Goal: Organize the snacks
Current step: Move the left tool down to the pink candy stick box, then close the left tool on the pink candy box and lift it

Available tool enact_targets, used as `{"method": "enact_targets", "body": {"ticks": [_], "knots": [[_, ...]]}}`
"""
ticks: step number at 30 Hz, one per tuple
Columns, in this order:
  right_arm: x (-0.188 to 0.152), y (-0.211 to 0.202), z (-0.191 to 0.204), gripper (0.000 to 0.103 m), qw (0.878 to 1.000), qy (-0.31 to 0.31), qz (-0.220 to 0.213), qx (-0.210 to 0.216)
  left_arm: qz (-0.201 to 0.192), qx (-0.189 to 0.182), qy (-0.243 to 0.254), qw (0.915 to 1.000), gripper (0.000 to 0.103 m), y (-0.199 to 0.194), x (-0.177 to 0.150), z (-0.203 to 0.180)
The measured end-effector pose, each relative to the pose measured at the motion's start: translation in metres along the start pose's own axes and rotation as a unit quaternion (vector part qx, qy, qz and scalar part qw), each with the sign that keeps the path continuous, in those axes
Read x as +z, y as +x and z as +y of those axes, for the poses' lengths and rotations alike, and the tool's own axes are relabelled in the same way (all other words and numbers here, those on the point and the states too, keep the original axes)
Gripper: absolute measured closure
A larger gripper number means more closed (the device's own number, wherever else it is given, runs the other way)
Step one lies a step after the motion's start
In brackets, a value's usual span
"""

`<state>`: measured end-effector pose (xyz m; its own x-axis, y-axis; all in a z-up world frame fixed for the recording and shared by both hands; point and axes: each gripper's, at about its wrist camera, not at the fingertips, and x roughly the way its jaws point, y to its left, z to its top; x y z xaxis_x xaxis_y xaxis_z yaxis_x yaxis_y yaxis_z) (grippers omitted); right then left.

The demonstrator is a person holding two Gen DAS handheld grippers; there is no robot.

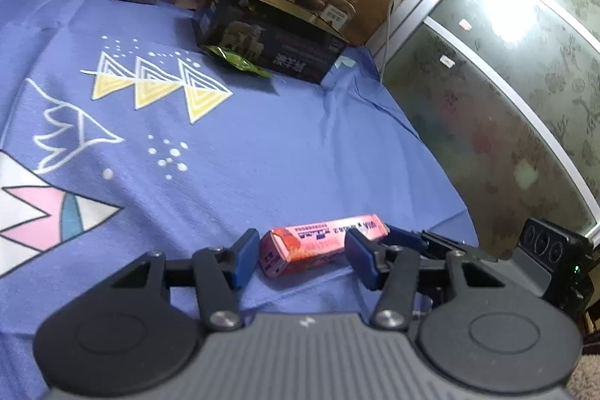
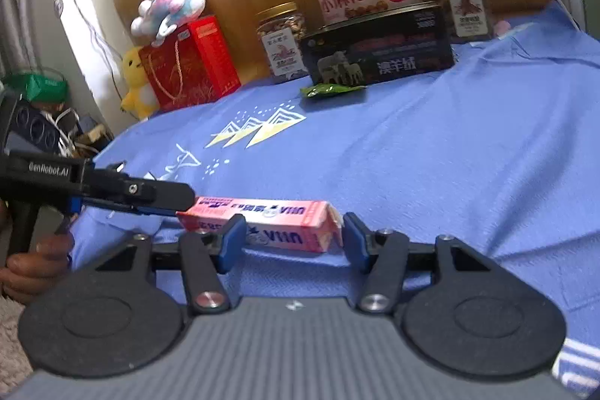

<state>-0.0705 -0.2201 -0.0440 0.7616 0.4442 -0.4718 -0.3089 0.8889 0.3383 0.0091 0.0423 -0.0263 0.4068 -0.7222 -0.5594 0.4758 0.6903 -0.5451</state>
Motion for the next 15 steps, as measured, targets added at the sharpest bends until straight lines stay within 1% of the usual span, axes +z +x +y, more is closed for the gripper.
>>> {"method": "enact_targets", "body": {"ticks": [3, 8, 15], "knots": [[-0.003, 0.001, 0.006, 0.043, 0.999, -0.029, -0.001, -0.012, 0.0, 0.005, 0.005, 1.0, 0.052, 0.001, -0.001, -0.002], [-0.007, 0.003, 0.012, 0.045, 0.997, -0.065, -0.005, -0.033, -0.002, 0.002, 0.004, 1.0, 0.052, 0.0, -0.003, -0.002], [-0.007, 0.0, 0.011, 0.046, 0.997, -0.065, -0.008, -0.045, 0.004, -0.004, 0.009, 0.9999, 0.052, 0.004, -0.001, -0.004]]}}
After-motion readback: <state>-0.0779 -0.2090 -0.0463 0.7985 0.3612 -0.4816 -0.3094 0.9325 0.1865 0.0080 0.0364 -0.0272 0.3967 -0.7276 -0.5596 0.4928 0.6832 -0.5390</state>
